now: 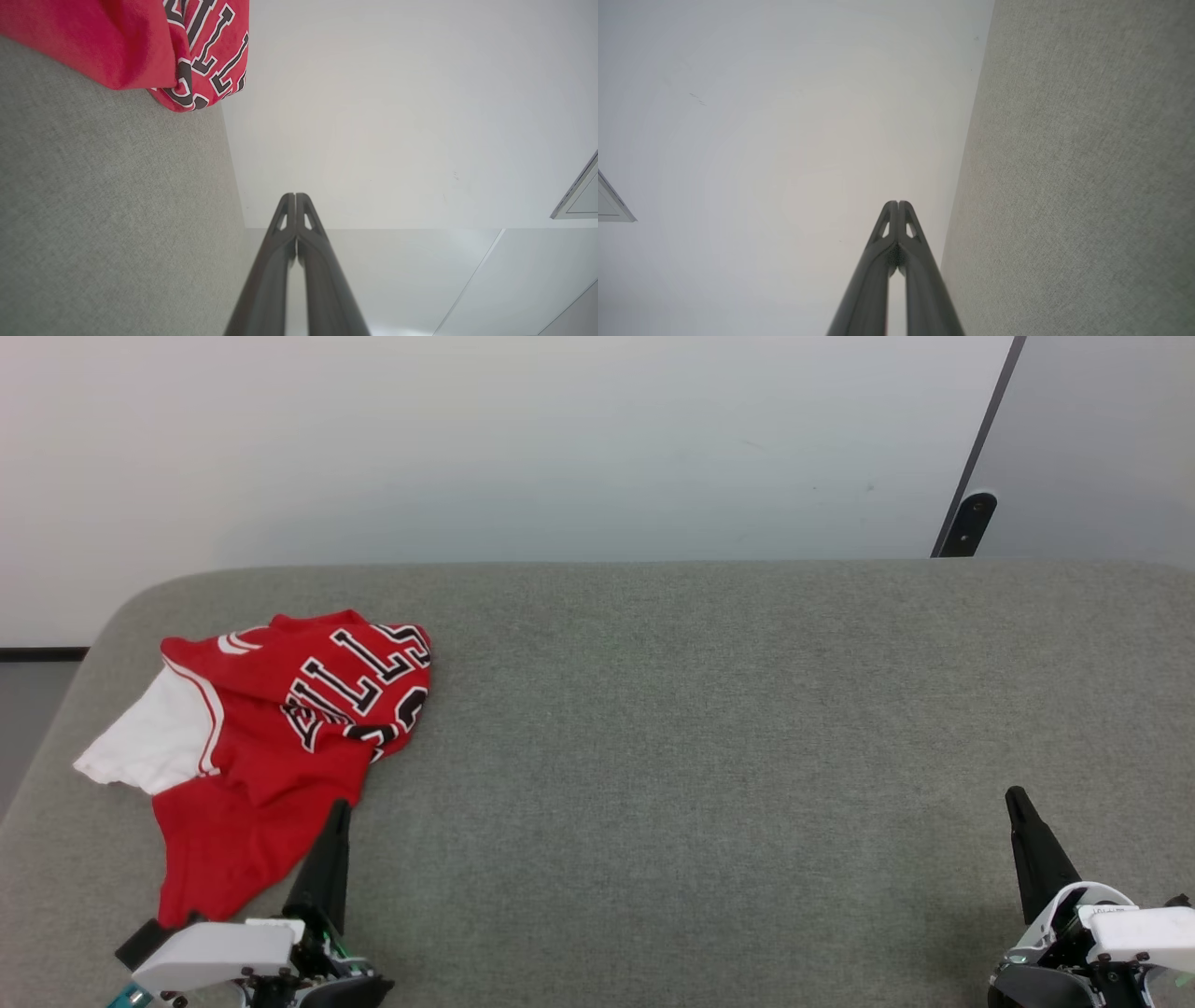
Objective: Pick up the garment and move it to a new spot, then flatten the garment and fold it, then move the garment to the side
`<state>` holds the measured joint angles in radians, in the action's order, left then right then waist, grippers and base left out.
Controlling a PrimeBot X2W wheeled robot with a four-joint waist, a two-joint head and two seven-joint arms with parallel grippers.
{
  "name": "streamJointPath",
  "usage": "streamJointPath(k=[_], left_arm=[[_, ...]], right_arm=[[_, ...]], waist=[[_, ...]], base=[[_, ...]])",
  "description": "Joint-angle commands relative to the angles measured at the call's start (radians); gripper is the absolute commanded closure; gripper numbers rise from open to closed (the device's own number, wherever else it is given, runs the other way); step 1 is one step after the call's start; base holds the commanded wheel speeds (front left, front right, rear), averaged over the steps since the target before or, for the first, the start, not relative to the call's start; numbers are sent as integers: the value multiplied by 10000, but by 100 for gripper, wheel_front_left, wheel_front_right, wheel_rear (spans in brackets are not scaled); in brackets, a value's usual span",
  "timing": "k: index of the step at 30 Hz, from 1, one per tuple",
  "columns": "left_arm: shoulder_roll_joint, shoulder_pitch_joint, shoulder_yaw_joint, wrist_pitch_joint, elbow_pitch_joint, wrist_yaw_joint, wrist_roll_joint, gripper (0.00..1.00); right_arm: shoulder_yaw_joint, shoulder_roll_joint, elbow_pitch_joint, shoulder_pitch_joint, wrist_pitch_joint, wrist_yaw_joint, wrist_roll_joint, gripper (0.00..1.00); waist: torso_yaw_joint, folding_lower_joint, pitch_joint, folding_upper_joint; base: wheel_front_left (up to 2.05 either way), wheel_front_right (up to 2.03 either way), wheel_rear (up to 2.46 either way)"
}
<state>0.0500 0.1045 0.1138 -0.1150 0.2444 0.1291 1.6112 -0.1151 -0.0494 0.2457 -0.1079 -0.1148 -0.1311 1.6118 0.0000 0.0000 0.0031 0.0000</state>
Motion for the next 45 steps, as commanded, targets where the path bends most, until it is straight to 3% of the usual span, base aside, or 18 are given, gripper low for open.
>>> streamJointPath(k=[1,8,9,30,38,45], left_arm=[[-5,98,16,-9,12,31,35,100],[-6,-30,-14,13,25,-2,-5,100],[-23,-104,-29,16,100,-4,-5,0],[-69,-750,-995,919,-521,-58,-875,0],[-58,-935,-1181,1252,-785,-168,-2406,0],[238,-1028,-1554,1523,-844,-349,-4679,0]], right_arm=[[39,-17,0,-43,-17,7,25,100],[3,8,37,13,5,0,-3,100],[5,19,126,59,11,0,-4,0],[1019,27,-268,516,914,1,-936,0],[1218,21,-328,643,1249,1,-2740,0],[1045,15,-555,790,1521,1,-5293,0]], waist=[[0,0,0,0],[0,0,0,0],[0,0,0,0],[8,0,-29,0],[19,0,-77,0],[18,0,-128,0]], base=[[0,0,0],[0,0,0],[0,0,0],[0,0,0],[0,0,0],[0,0,0]])
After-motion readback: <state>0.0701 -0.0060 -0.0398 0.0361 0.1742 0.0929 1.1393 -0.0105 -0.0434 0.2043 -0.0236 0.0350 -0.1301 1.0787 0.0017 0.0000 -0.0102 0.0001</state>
